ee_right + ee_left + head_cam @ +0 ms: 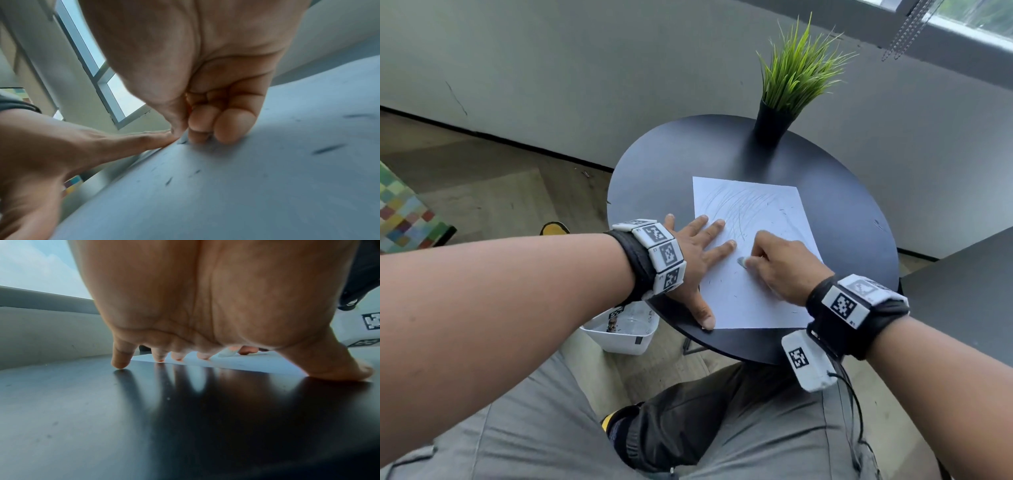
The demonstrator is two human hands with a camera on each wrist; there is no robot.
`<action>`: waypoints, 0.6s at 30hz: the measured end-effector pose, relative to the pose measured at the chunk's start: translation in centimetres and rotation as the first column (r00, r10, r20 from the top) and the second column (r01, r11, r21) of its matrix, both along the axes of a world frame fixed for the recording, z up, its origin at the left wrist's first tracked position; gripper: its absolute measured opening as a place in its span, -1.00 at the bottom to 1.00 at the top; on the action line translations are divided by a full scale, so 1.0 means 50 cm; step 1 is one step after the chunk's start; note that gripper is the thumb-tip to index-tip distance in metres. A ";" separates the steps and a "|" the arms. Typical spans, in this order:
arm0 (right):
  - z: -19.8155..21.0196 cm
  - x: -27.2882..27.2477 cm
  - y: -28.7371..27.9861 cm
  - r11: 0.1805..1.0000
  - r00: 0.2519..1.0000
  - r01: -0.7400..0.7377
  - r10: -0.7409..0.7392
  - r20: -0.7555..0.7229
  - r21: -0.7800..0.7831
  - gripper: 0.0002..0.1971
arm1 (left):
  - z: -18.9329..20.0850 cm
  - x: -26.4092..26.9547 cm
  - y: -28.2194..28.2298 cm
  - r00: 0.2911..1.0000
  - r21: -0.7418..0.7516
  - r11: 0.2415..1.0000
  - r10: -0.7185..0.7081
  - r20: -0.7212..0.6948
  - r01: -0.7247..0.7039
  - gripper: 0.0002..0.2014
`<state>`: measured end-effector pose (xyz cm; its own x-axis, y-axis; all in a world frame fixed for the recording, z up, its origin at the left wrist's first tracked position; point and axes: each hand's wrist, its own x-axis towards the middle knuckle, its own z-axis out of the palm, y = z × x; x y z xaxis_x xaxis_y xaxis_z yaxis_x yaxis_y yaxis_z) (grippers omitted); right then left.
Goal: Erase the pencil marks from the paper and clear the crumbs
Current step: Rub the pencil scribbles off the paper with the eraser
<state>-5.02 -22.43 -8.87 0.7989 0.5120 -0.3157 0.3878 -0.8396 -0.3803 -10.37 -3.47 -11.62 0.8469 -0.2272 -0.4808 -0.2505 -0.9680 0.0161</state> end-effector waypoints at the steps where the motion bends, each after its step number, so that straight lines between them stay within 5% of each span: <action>1: -0.003 -0.009 0.003 1.000 1.000 -0.015 0.016 0.006 -0.012 -0.74 | -0.001 0.000 0.000 1.000 -0.001 1.000 0.002 0.000 -0.002 0.43; 5: -0.019 -0.086 0.019 0.954 0.955 -0.292 0.288 -0.070 -0.067 -0.77 | 0.000 -0.003 -0.002 1.000 -0.001 1.000 0.003 -0.006 -0.003 0.42; 10: -0.004 -0.016 0.013 0.998 0.998 -0.062 0.062 0.006 -0.023 -0.77 | -0.003 0.000 0.000 1.000 0.005 1.000 -0.002 -0.006 0.002 0.43; 14: -0.014 -0.084 0.026 0.946 0.947 -0.316 0.309 -0.088 -0.074 -0.81 | -0.001 -0.004 -0.002 1.000 -0.001 1.000 0.010 -0.015 -0.010 0.43; 18: 0.001 -0.015 0.015 0.998 0.999 -0.049 0.049 -0.015 -0.027 -0.76 | -0.006 -0.001 0.000 1.000 -0.007 1.000 0.008 -0.008 -0.009 0.43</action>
